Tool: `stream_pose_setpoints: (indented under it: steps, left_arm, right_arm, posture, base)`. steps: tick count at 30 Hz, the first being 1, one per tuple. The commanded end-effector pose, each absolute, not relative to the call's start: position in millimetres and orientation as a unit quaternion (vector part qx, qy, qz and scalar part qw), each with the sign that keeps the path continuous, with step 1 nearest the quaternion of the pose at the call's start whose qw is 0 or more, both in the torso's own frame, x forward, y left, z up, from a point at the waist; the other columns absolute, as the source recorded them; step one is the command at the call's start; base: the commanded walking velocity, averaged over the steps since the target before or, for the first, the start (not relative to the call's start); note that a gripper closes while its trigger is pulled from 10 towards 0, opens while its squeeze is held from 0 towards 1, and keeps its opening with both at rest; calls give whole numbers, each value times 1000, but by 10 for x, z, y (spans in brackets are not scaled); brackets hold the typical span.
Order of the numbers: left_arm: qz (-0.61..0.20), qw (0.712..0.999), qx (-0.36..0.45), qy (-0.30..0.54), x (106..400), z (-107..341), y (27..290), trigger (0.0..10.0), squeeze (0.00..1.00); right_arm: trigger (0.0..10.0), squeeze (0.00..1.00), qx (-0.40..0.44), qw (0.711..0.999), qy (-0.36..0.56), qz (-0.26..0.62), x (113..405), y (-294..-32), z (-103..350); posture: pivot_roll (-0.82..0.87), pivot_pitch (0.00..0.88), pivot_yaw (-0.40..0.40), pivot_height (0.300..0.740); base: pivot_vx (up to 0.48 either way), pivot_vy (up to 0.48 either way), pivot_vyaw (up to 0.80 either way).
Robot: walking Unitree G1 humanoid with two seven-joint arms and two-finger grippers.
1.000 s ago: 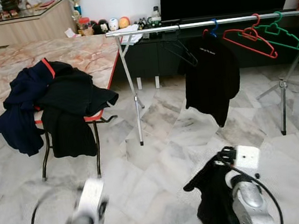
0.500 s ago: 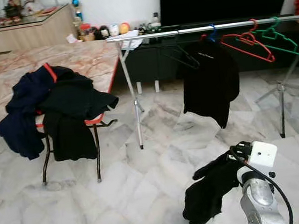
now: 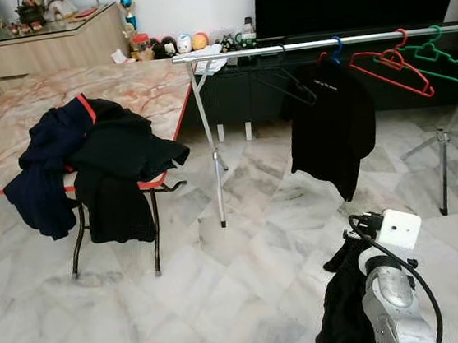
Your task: Hang hanger
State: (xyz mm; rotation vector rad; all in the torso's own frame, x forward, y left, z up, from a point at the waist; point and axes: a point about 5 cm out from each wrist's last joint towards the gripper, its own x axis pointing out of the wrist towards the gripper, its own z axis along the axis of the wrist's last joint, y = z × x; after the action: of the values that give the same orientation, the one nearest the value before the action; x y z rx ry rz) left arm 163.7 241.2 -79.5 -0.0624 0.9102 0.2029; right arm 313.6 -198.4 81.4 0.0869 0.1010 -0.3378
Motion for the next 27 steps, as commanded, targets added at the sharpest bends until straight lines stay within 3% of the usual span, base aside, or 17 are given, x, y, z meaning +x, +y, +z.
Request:
stream_pose_setpoints:
  steps: [1,27]
  left_arm:
    - [104,887,-34,450,1578,-824,2422,10000,0]
    - [100,875,-41,472,1470,-892,2366,10000,0]
  right_arm:
    - [10000,0,49,984,29,-170,3174,-1977,943]
    - [10000,0,50,986,45,-151,3159,-1911,912]
  posture:
    - [36,31,57,740]
    - [36,42,50,740]
  base:
    - [326,0,0]
    - [351,0,0]
